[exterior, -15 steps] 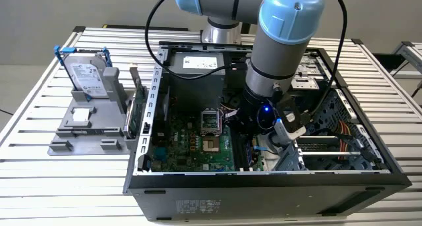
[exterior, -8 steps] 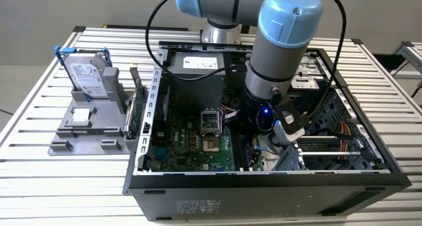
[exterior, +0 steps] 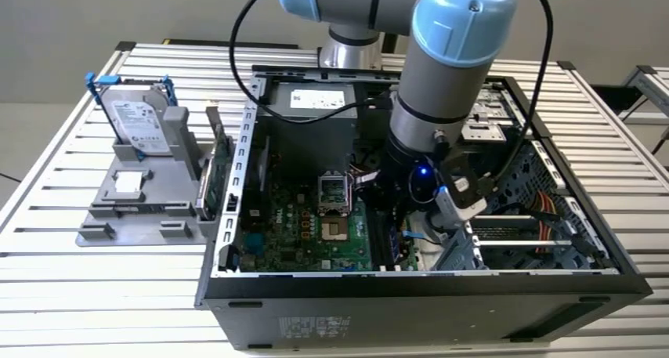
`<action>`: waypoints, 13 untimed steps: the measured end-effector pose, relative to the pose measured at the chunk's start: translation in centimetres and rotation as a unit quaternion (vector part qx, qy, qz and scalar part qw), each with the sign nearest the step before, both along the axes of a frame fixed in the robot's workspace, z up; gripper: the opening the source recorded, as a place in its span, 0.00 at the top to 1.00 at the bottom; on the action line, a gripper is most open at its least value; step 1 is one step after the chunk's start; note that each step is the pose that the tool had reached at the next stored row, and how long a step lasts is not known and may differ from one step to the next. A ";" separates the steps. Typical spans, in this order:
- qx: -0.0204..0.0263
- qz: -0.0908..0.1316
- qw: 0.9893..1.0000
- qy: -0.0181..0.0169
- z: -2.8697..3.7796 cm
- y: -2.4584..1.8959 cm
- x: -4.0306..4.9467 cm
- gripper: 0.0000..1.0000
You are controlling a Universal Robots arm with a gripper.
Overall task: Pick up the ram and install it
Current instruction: 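Press down the ram until it locks into place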
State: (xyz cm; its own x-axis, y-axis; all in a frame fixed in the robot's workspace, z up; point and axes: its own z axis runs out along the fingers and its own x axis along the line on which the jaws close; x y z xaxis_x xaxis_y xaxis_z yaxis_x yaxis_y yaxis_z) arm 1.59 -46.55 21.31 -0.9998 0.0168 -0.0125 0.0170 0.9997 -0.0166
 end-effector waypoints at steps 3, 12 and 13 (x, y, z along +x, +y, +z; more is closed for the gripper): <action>0.000 0.000 1.000 0.000 1.29 0.00 0.00 0.00; 0.000 0.000 1.000 0.000 3.64 0.00 0.00 0.00; 0.000 0.000 1.000 0.000 3.77 -0.01 0.00 0.00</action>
